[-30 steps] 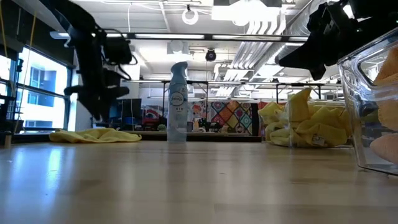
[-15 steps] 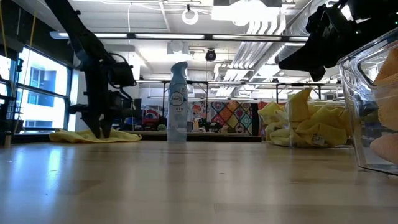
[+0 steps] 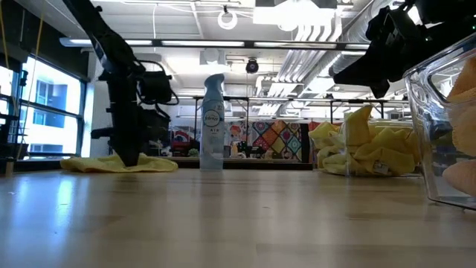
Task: Sort microfiber towel by color & place in baskets
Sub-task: Put the yellow microfiber cloth into the top transparent bin
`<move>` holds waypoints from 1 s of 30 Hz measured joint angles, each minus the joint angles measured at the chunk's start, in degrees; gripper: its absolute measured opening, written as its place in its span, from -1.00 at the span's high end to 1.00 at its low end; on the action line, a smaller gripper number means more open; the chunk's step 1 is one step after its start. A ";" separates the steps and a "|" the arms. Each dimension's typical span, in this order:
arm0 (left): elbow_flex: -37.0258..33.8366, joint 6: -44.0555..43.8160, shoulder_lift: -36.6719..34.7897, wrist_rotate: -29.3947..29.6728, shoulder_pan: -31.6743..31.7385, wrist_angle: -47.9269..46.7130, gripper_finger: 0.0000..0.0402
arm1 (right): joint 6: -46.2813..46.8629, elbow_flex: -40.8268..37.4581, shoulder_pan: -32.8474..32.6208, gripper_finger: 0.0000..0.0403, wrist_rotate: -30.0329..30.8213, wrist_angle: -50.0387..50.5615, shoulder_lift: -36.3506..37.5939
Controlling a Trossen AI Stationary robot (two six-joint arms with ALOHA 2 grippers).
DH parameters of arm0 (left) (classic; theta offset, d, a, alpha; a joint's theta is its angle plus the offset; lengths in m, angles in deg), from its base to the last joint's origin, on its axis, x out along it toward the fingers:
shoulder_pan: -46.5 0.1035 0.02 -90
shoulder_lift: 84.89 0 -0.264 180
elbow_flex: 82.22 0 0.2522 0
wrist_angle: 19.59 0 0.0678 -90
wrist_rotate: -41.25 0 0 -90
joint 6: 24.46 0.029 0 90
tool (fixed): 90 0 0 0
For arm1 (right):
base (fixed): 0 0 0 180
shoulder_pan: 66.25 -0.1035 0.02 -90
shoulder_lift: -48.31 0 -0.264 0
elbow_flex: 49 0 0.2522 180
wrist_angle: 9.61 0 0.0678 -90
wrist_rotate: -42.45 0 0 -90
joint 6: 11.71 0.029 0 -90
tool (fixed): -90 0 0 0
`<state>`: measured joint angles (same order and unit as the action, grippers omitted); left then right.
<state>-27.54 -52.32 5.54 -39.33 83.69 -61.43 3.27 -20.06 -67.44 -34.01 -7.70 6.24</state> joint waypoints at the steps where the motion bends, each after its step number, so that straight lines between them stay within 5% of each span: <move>1: 0.00 -0.53 -0.02 0.27 -1.58 -0.04 0.99 | 0.00 0.00 0.00 1.00 0.00 0.00 0.00; 17: 8.29 -3.90 -11.15 -5.17 -23.71 -1.80 1.00 | 0.00 0.00 0.00 1.00 0.00 0.02 0.00; 25: 17.72 1.68 -10.91 -4.37 -28.20 -1.58 1.00 | 0.39 0.02 0.00 0.97 0.01 -1.89 -0.42; 30: 23.11 4.98 -9.62 -4.22 -29.00 -1.53 1.00 | -2.56 0.07 0.00 0.77 -0.05 -7.43 -4.01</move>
<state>-4.43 -47.34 -4.08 -43.55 54.69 -62.96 0.71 -20.00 -67.44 -34.06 -15.13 2.23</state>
